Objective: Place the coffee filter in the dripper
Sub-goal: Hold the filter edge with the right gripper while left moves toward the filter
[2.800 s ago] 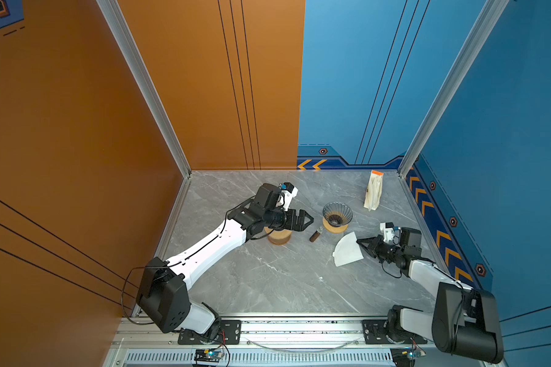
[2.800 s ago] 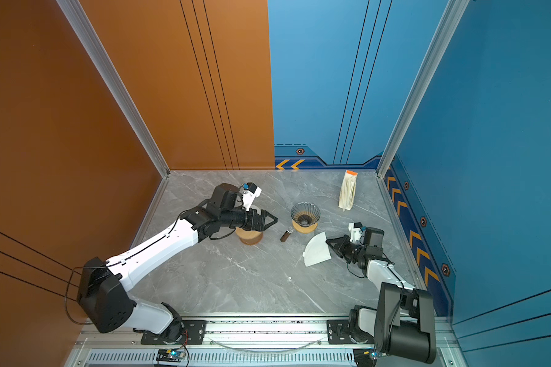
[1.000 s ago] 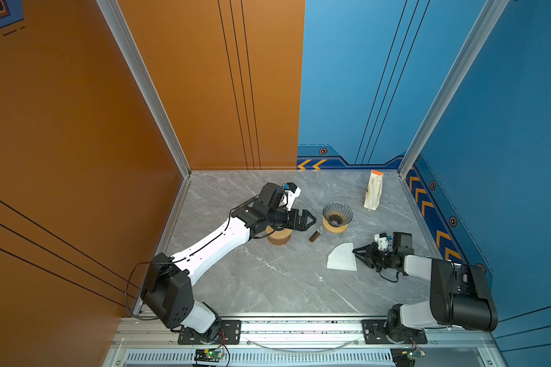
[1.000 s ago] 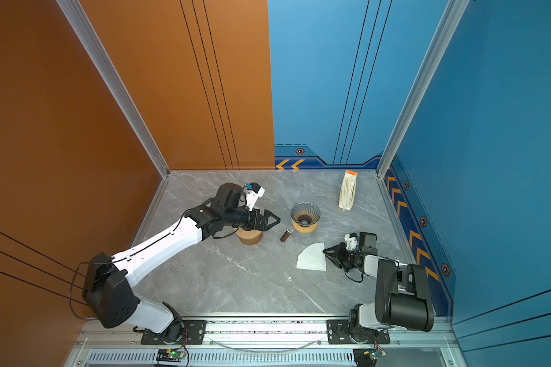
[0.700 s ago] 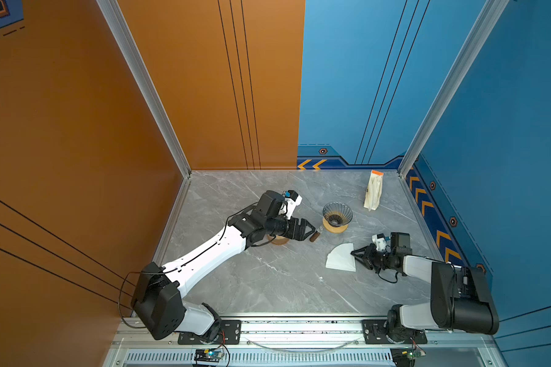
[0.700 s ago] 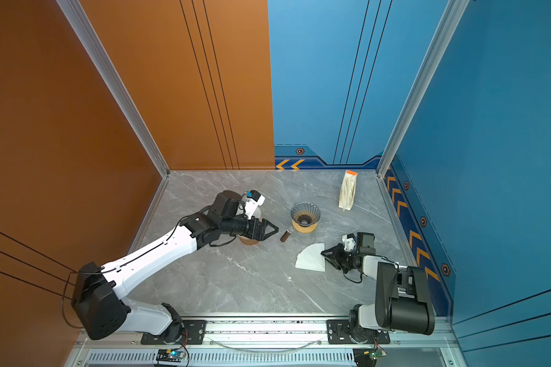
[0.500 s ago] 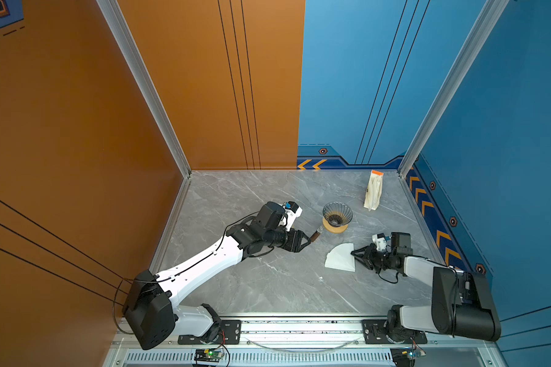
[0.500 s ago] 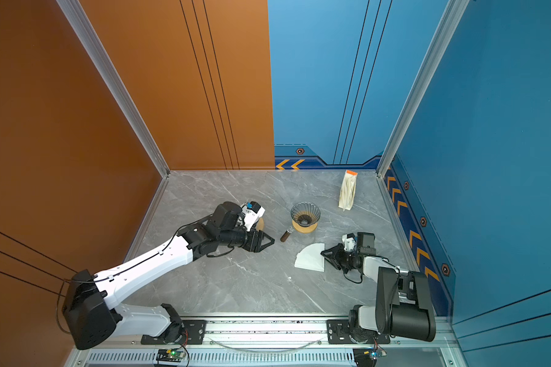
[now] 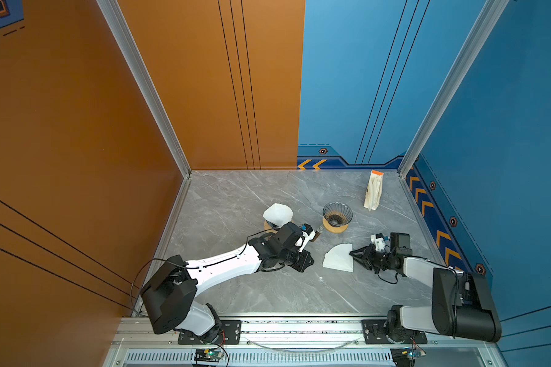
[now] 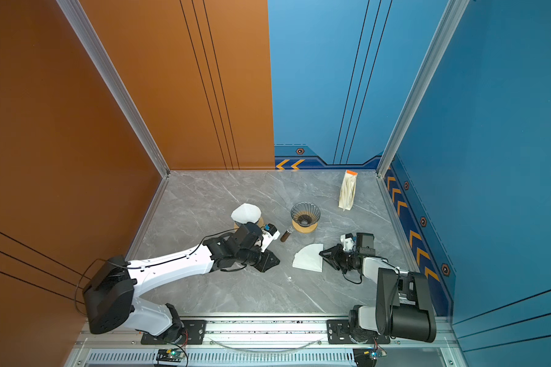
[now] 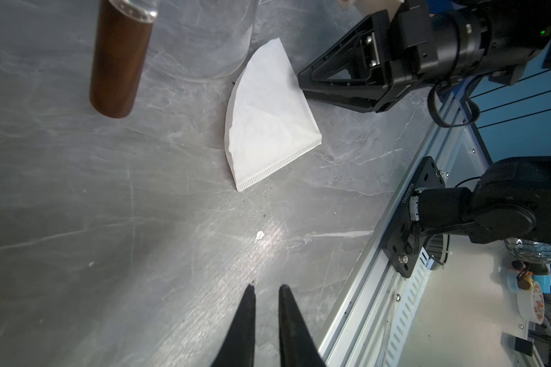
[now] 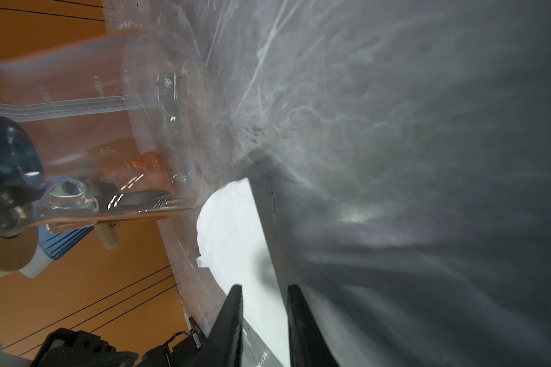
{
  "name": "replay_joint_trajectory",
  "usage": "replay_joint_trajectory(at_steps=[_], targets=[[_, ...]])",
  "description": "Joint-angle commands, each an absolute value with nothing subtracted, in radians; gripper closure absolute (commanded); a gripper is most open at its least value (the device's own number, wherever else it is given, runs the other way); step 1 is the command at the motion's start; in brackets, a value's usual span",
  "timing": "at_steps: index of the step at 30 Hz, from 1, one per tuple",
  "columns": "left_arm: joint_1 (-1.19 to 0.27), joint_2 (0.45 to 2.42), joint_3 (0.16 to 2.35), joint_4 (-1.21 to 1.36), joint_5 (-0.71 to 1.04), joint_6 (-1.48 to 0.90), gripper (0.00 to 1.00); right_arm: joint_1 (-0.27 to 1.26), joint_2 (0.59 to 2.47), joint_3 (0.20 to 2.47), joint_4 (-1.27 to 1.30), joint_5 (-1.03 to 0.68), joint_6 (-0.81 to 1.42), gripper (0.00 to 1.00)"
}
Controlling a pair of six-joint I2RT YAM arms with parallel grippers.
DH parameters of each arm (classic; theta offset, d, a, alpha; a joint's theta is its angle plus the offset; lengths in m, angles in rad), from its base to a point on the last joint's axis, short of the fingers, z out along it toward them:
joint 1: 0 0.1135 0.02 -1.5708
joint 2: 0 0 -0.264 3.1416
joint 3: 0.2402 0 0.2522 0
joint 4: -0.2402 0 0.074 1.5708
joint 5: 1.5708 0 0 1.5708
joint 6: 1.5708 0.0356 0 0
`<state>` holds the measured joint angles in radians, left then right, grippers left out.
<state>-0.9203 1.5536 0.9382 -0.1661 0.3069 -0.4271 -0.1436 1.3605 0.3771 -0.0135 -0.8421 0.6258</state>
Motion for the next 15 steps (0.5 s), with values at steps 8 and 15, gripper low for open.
replay_joint_trajectory(at_steps=[8, 15], targets=[[-0.933, 1.774, 1.066, -0.074, 0.369, -0.379, 0.92, -0.135, 1.361, 0.352, 0.024, -0.862, 0.632, 0.77], [-0.924, 1.856, 1.098, -0.075, 0.385, -0.379, 0.95, -0.135, 1.364, 0.336, 0.045, -0.867, 0.641, 0.77]])
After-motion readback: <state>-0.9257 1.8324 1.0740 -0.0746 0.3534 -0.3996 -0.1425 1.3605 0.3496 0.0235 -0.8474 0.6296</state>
